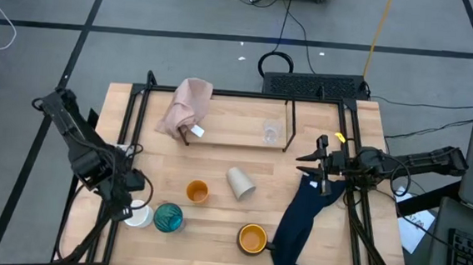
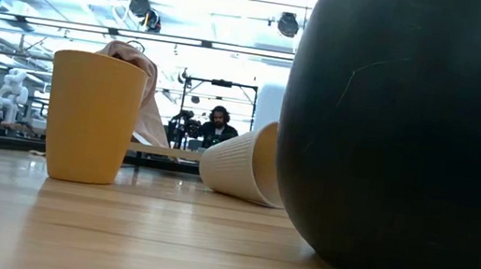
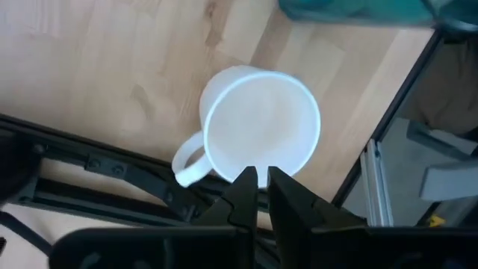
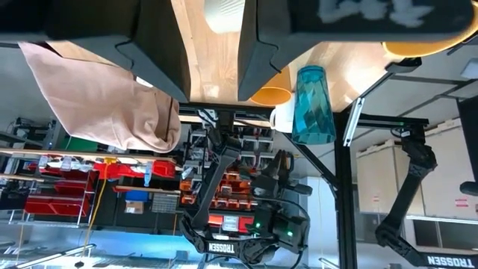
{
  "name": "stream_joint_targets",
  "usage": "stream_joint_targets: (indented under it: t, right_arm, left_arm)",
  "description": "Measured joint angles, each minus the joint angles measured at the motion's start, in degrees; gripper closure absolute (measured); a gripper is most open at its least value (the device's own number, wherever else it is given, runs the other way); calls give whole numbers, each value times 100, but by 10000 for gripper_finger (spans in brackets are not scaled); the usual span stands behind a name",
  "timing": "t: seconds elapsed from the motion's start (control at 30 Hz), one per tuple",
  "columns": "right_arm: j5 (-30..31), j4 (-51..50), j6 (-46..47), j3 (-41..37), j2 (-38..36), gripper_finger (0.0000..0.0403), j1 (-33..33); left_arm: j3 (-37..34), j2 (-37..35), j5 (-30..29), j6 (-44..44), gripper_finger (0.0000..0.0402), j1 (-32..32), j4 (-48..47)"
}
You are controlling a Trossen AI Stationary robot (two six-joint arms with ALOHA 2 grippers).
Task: Stack small to large cups/mugs on shelf
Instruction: Put the white mug on the shelf
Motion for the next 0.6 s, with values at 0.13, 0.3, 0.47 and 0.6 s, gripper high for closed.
stream_joint_targets:
  t: [0.13,0.3,0.47,0.6]
  right_arm:
    - [2,2,-141,0,0,298,0]
    - [2,2,-278,0,0,298,0]
    - [2,1,-264,0,0,298,0]
    - [2,0,-279,0,-1,298,0]
  left_arm:
    - [-11,23,-87,-199,368,55,88]
    - [-17,111,-168,-372,323,55,105]
    - [-19,239,-164,-491,233,55,114]
    - [-20,373,-85,-618,177,55,253]
